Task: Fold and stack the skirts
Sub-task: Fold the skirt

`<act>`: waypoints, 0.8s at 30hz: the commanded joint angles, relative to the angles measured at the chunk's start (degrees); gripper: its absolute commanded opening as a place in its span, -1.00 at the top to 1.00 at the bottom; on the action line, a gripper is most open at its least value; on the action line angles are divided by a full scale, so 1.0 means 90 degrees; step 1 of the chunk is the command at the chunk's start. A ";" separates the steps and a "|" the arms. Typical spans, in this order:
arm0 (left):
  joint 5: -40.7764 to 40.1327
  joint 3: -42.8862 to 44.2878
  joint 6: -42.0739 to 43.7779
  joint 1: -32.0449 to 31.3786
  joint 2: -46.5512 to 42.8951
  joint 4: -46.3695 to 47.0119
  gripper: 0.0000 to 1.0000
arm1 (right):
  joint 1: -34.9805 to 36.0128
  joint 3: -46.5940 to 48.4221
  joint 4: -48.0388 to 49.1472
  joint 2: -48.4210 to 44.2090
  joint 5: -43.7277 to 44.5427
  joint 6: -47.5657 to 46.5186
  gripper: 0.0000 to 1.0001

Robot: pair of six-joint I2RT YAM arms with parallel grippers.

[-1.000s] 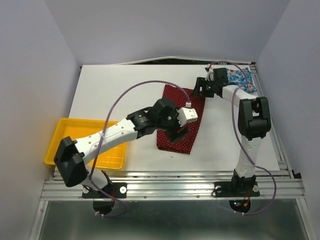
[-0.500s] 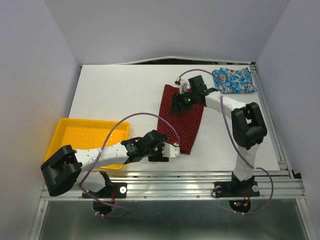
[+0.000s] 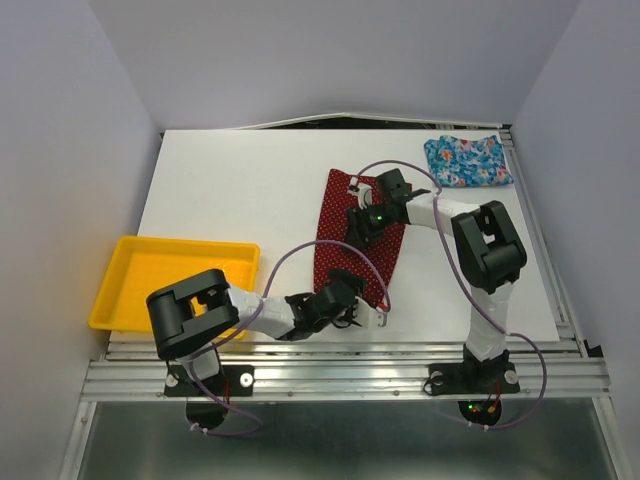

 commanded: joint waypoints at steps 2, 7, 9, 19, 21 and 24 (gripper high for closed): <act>-0.0214 0.0042 -0.0038 -0.0056 0.0556 0.0056 -0.51 | 0.0035 -0.0189 0.0014 0.0433 0.0305 -0.0328 -0.17; -0.0321 0.0033 -0.0175 -0.0066 0.0302 -0.0012 -0.07 | 0.0035 -0.0208 0.0034 0.0472 0.0208 -0.0280 -0.16; -0.0146 0.0072 -0.0243 -0.0066 0.0039 -0.0480 0.18 | 0.0035 -0.0238 0.0073 0.0462 0.0179 -0.0250 -0.15; 0.1074 0.1291 -0.1268 -0.0066 -0.0274 -0.3263 1.00 | -0.0023 0.0326 0.0053 -0.0182 0.0469 -0.0114 -0.53; 0.1552 0.1468 -0.1532 -0.0066 -0.0362 -0.3953 1.00 | -0.0179 0.0659 0.0053 -0.0163 0.0695 -0.0094 -0.59; 0.2148 0.1848 -0.1902 -0.0085 -0.0489 -0.4706 1.00 | -0.0735 0.1643 -0.0054 0.0227 0.0910 -0.0113 -0.63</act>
